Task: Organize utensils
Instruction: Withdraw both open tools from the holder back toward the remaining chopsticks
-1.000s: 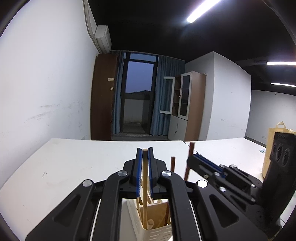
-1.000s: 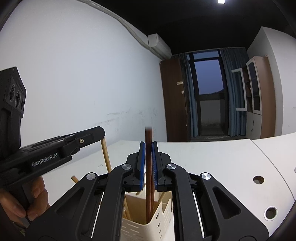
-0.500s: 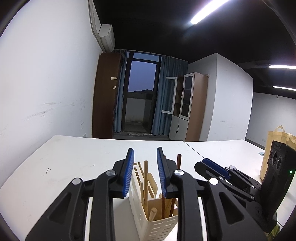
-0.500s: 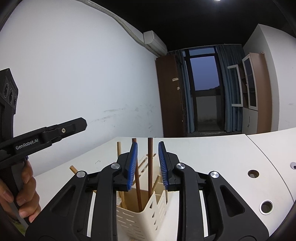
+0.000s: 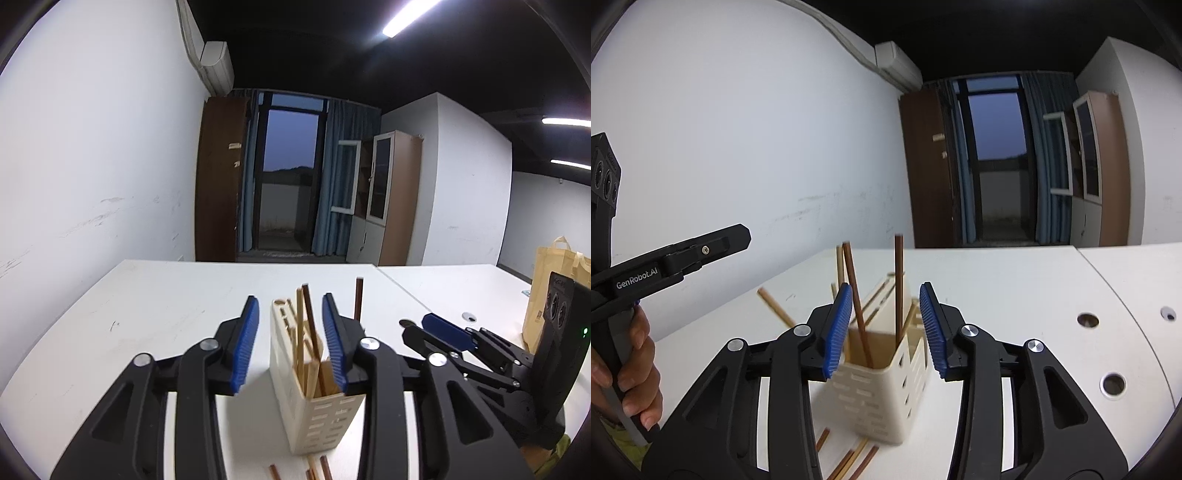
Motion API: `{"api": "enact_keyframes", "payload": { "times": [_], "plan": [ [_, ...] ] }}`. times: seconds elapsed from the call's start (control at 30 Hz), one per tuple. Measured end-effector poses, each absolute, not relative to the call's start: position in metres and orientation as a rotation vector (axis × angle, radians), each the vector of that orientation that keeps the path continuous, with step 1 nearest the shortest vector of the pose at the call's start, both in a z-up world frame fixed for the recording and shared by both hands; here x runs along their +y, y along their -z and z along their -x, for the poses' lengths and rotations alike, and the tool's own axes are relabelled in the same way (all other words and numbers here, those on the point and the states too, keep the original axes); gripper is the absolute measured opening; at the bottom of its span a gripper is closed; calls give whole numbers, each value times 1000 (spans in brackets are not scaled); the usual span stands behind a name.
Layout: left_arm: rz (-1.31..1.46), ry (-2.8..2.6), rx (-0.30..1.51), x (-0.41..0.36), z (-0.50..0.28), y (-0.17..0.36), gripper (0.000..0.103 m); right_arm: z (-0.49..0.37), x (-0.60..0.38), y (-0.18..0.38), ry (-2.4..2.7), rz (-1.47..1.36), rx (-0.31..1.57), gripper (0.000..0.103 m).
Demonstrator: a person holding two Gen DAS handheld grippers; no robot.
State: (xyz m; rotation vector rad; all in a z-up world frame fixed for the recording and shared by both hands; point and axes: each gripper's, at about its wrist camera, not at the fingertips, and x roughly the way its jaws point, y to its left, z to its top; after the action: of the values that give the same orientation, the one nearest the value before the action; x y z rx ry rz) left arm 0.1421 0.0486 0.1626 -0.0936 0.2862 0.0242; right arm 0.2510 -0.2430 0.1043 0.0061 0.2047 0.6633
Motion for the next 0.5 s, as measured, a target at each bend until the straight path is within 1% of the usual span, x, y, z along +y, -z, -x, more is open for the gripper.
{"api": "enact_keyframes", "payload": {
  "times": [0.17, 0.2, 0.27, 0.3, 0.5],
  "plan": [
    [94, -38, 310, 50, -130, -157, 38, -242, -242, -99, -644, 0, 245, 42],
    [95, -39, 313, 50, -127, -156, 39, -240, -241, -97, -639, 4, 252, 43],
    [99, -36, 328, 51, -122, -151, 44, -237, -237, -97, -639, 10, 267, 44],
    [99, -39, 337, 51, -120, -148, 44, -233, -238, -92, -635, 11, 274, 47],
    [98, -59, 400, 56, -115, -129, 44, -224, -234, -80, -603, 15, 317, 47]
  ]
}}
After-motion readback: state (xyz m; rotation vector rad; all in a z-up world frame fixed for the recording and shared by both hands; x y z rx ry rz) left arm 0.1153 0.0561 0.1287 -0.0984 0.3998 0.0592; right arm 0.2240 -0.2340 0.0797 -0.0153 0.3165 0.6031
